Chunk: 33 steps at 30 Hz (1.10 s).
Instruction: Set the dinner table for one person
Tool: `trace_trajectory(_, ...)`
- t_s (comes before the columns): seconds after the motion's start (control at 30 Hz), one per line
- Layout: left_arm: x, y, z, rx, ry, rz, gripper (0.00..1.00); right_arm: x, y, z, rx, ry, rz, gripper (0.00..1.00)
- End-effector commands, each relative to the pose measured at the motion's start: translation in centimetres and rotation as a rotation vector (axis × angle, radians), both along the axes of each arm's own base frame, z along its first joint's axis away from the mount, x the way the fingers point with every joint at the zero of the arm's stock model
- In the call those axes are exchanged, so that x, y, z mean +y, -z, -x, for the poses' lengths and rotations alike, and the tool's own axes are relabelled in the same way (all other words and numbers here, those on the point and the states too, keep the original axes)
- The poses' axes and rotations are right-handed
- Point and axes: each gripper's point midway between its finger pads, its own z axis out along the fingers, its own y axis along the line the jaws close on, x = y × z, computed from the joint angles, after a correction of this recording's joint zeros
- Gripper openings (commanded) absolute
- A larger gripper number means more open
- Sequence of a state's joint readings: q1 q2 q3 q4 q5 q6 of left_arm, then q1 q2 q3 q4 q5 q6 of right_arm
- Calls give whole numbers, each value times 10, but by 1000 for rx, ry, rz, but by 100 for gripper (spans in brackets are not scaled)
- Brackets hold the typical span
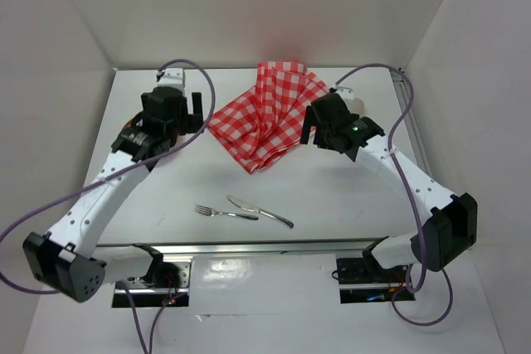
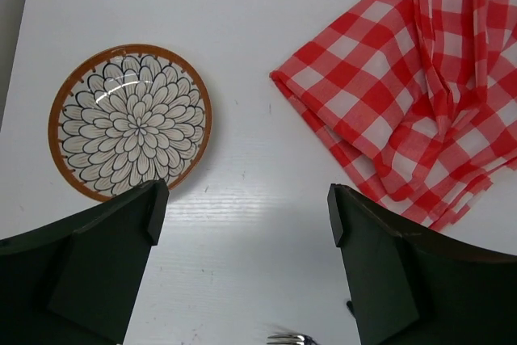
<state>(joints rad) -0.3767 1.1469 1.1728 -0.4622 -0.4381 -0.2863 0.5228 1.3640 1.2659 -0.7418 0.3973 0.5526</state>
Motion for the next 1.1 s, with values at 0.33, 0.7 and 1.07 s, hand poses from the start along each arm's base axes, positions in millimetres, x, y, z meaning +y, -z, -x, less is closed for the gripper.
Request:
trace_trajectory(0.33,-49,26,-10,240,209,8,100,10,10,-7,-15,-31,-34,100)
trace_trajectory(0.7,-130,77,5,380,499,-26,11,-9,14,21,-56,39,-1,100)
trace_trajectory(1.07,-142,115,-23,402,406,-149,72,-9,31,35,0,15,-11,100)
